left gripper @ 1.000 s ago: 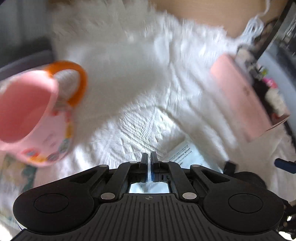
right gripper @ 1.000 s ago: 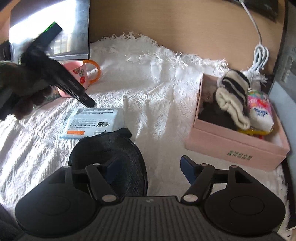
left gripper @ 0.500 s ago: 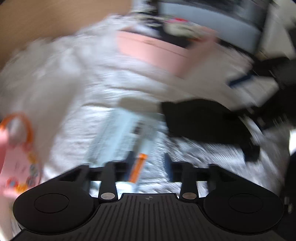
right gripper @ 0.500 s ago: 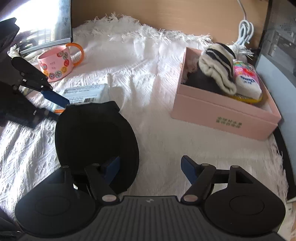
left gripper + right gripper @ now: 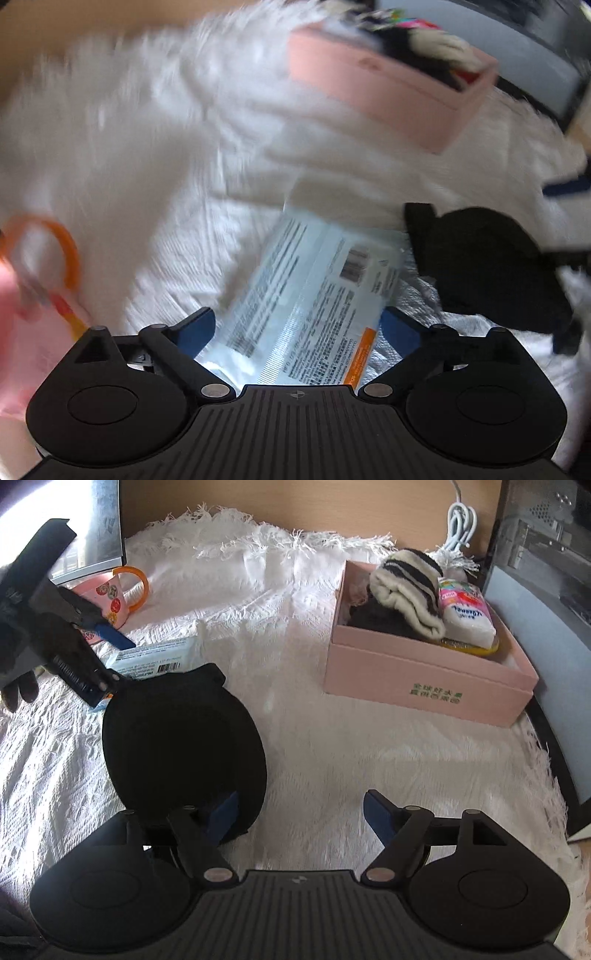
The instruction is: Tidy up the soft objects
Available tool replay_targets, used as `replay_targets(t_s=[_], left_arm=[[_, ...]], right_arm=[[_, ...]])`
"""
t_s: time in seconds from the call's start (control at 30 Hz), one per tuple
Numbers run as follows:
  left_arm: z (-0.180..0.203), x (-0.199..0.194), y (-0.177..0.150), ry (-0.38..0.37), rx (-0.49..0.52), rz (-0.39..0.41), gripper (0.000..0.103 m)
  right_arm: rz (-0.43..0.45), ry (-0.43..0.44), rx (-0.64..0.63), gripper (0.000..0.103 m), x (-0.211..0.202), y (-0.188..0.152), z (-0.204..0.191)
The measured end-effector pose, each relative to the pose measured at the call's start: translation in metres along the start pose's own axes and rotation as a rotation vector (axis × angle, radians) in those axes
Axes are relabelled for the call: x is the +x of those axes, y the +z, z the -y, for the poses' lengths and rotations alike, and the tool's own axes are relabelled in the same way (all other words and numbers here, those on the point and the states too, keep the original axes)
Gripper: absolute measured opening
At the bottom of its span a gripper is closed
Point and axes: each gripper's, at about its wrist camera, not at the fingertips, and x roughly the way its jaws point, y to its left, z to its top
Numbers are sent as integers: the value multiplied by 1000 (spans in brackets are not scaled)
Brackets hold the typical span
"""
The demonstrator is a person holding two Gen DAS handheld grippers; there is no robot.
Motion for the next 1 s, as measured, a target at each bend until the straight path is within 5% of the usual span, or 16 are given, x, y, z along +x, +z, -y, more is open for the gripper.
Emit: replay_targets(t_s=[0.3,0.53,0.7,0.8,1.0], left_arm=[[4,-4,4,5,1,7,103],[5,-4,-3,38,-59,58,102],[28,-19,-26,162,-90,142,96],[34,-33,-47,132,-194,160,96],[56,-64,-95,197,-385,184,95]], right_arm=[[-7,4,39,79,-2,-4,4],[106,78,-70,81,-33,5,-3],[137,156,-201,84,-40,13,-22],[122,198,-251,84,-33,17,-32],[139,251,-433,84,-25,12,-67]])
